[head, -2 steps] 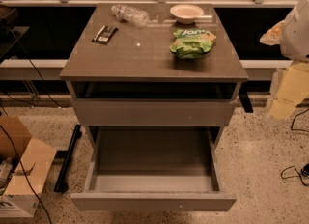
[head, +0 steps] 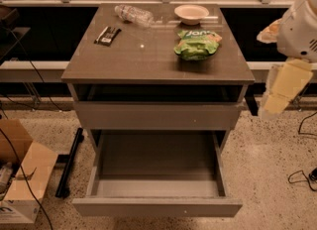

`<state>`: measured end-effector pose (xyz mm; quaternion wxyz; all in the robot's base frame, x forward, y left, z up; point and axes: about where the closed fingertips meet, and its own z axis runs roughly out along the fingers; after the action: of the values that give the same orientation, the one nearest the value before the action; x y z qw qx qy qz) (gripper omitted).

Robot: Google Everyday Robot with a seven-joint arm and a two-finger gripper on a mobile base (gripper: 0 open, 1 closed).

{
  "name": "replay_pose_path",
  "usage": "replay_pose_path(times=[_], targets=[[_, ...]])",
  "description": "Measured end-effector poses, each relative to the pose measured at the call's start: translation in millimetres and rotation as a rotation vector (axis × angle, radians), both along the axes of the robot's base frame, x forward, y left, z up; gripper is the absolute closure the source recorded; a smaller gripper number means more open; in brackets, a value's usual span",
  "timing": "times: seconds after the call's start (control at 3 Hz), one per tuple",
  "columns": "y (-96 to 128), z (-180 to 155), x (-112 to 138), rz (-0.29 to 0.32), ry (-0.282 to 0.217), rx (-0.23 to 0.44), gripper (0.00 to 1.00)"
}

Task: Place green rice chip bag into middle drawer

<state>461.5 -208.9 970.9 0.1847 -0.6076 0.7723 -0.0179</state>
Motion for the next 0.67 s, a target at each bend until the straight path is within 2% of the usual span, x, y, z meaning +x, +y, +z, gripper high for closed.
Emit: replay_pose_path(times=[0.33,0.67], targets=[[9,-11,38,0.031,-0.017,0.072,0.0],[17,-26,86,0.01,-0.033,0.128,0.0]])
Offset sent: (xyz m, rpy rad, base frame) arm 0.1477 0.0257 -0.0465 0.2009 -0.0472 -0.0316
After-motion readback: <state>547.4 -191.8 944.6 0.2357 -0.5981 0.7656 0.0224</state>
